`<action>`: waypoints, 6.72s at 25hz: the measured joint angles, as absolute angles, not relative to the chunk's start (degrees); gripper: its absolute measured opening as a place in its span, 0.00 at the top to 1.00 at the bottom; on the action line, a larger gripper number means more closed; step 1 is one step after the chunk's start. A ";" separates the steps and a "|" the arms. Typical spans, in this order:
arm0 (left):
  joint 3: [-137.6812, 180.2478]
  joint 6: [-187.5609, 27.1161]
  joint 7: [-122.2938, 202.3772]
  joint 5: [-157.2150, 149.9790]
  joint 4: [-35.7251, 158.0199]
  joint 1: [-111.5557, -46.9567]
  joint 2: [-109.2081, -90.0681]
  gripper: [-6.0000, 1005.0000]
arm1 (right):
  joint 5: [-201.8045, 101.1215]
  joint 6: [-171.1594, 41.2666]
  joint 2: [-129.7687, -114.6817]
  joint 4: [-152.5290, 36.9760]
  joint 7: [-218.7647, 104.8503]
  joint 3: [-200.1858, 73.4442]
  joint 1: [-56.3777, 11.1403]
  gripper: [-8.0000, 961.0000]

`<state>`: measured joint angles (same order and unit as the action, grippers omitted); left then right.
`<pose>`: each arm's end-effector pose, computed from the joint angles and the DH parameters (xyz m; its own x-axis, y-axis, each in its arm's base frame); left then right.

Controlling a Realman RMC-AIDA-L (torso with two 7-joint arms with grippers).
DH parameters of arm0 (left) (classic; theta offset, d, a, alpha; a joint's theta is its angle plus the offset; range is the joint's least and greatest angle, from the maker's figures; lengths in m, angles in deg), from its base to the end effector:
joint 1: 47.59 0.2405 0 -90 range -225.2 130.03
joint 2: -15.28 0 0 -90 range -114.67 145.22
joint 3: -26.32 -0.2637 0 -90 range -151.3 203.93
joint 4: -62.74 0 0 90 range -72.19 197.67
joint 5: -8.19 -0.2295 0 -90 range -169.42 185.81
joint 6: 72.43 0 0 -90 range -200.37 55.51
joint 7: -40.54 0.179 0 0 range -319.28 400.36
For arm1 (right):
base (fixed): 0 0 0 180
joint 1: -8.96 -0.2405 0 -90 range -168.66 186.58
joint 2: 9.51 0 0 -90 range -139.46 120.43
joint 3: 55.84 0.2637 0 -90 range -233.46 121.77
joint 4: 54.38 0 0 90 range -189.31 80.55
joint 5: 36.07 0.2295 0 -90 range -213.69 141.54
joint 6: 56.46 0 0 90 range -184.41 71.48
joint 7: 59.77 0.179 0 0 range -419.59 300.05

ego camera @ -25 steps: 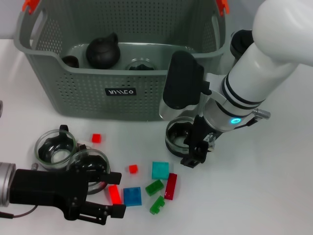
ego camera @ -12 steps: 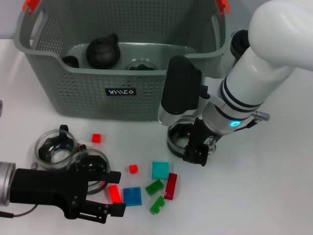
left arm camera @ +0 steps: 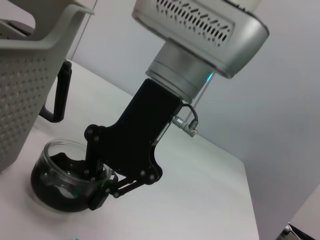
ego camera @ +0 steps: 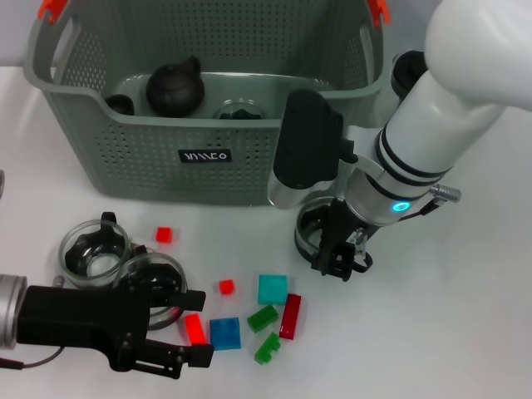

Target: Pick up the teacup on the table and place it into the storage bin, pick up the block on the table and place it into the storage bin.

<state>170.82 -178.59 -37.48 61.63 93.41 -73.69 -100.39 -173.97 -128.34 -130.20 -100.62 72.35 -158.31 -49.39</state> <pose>-0.3004 0.2747 -0.0330 0.7537 0.5074 0.4178 0.4819 -0.8589 0.1737 0.1348 0.3925 -0.1591 0.8557 -0.1388 0.4986 -0.0800 -0.9873 -0.1374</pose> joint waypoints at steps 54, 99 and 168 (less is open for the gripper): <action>170.55 -178.65 -37.86 61.54 93.16 -74.39 -100.32 0.10 | -170.65 -109.74 -126.70 -86.24 55.95 -121.94 -55.69 0.93; 170.78 -177.52 -37.85 61.45 92.50 -73.95 -100.23 0.10 | -170.37 -111.01 -126.90 -89.79 55.36 -121.92 -54.90 0.76; 174.96 -166.64 -75.75 44.07 103.40 -80.01 -90.97 0.10 | -157.18 -154.94 -129.68 -108.74 51.77 -123.15 -37.78 0.20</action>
<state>174.96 -166.64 -75.75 44.07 103.40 -80.01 -90.97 -157.18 -154.94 -129.68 -108.74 51.77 -123.15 -37.78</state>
